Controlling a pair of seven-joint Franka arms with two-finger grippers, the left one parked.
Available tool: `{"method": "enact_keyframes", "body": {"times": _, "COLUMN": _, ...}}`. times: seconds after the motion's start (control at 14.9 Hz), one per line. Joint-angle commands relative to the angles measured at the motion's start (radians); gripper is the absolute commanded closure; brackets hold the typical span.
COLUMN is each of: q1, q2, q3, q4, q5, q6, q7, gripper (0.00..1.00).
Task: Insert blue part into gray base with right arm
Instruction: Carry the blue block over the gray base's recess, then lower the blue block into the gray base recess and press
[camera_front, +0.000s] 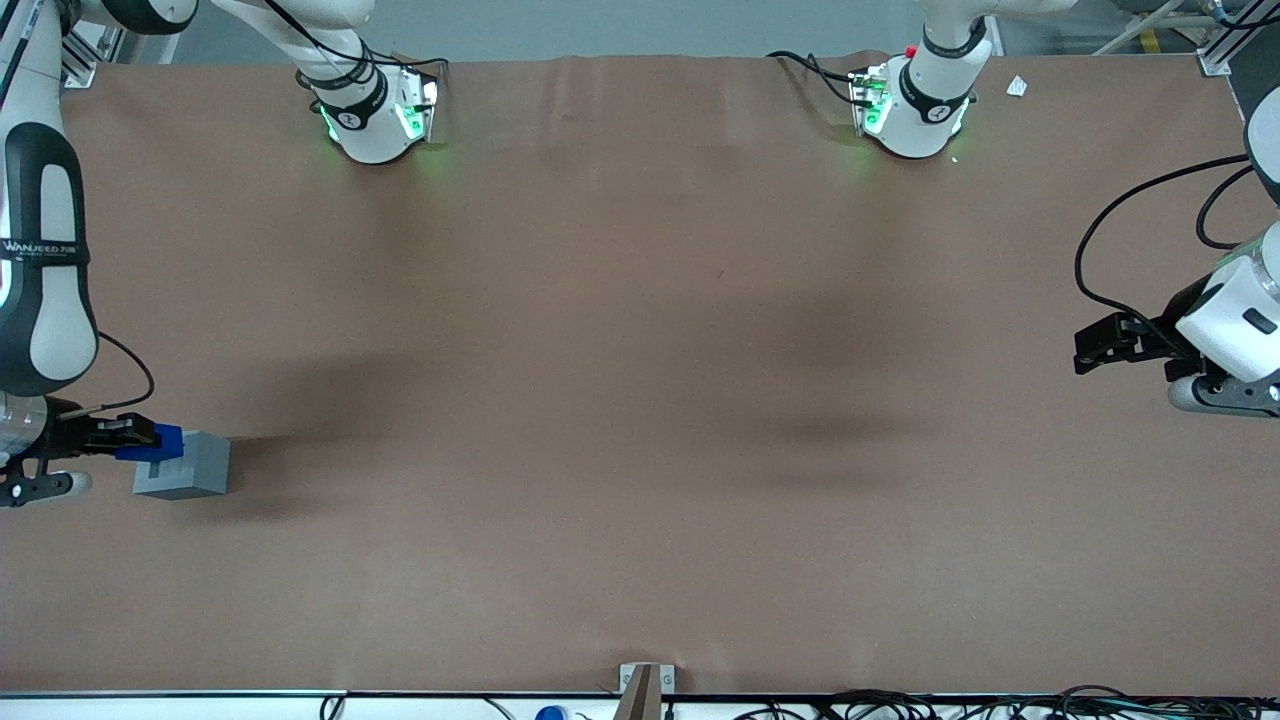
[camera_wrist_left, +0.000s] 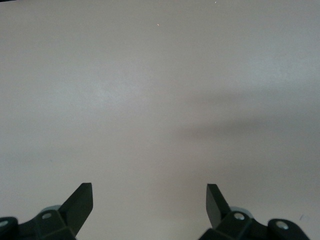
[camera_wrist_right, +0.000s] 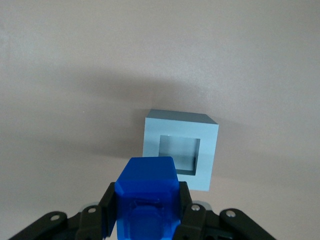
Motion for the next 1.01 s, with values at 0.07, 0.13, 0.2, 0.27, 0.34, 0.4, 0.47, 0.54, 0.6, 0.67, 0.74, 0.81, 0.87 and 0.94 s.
{"method": "enact_keyframes", "body": {"times": 0.07, "q1": -0.024, "q2": 0.063, "q3": 0.013, "q4": 0.069, "q5": 0.005, "q6": 0.004, "q7": -0.018, "gripper": 1.0}}
{"method": "enact_keyframes", "body": {"times": 0.13, "q1": -0.024, "q2": 0.083, "q3": 0.013, "q4": 0.087, "q5": 0.005, "q6": 0.017, "q7": 0.01, "gripper": 1.0}}
{"method": "enact_keyframes", "body": {"times": 0.2, "q1": -0.027, "q2": 0.097, "q3": 0.013, "q4": 0.092, "q5": 0.005, "q6": 0.039, "q7": 0.043, "gripper": 1.0}}
{"method": "enact_keyframes", "body": {"times": 0.27, "q1": -0.034, "q2": 0.098, "q3": 0.013, "q4": 0.092, "q5": 0.007, "q6": 0.051, "q7": 0.054, "gripper": 1.0}}
{"method": "enact_keyframes", "body": {"times": 0.34, "q1": -0.035, "q2": 0.098, "q3": 0.013, "q4": 0.092, "q5": 0.007, "q6": 0.051, "q7": 0.056, "gripper": 1.0}}
{"method": "enact_keyframes", "body": {"times": 0.4, "q1": -0.037, "q2": 0.098, "q3": 0.013, "q4": 0.092, "q5": 0.007, "q6": 0.05, "q7": 0.055, "gripper": 1.0}}
{"method": "enact_keyframes", "body": {"times": 0.47, "q1": -0.044, "q2": 0.098, "q3": 0.013, "q4": 0.092, "q5": 0.007, "q6": 0.05, "q7": 0.055, "gripper": 1.0}}
{"method": "enact_keyframes", "body": {"times": 0.54, "q1": -0.047, "q2": 0.098, "q3": 0.013, "q4": 0.092, "q5": 0.007, "q6": 0.05, "q7": 0.055, "gripper": 1.0}}
{"method": "enact_keyframes", "body": {"times": 0.6, "q1": -0.046, "q2": 0.098, "q3": 0.013, "q4": 0.09, "q5": 0.008, "q6": 0.05, "q7": 0.053, "gripper": 1.0}}
{"method": "enact_keyframes", "body": {"times": 0.67, "q1": -0.047, "q2": 0.097, "q3": 0.013, "q4": 0.09, "q5": 0.008, "q6": 0.05, "q7": 0.055, "gripper": 1.0}}
{"method": "enact_keyframes", "body": {"times": 0.74, "q1": -0.047, "q2": 0.097, "q3": 0.013, "q4": 0.09, "q5": 0.011, "q6": 0.048, "q7": 0.058, "gripper": 1.0}}
{"method": "enact_keyframes", "body": {"times": 0.81, "q1": -0.052, "q2": 0.097, "q3": 0.013, "q4": 0.09, "q5": 0.014, "q6": 0.047, "q7": 0.058, "gripper": 1.0}}
{"method": "enact_keyframes", "body": {"times": 0.87, "q1": -0.054, "q2": 0.098, "q3": 0.015, "q4": 0.09, "q5": 0.019, "q6": 0.045, "q7": 0.062, "gripper": 1.0}}
{"method": "enact_keyframes", "body": {"times": 0.94, "q1": -0.054, "q2": 0.097, "q3": 0.015, "q4": 0.09, "q5": 0.037, "q6": 0.044, "q7": 0.085, "gripper": 1.0}}
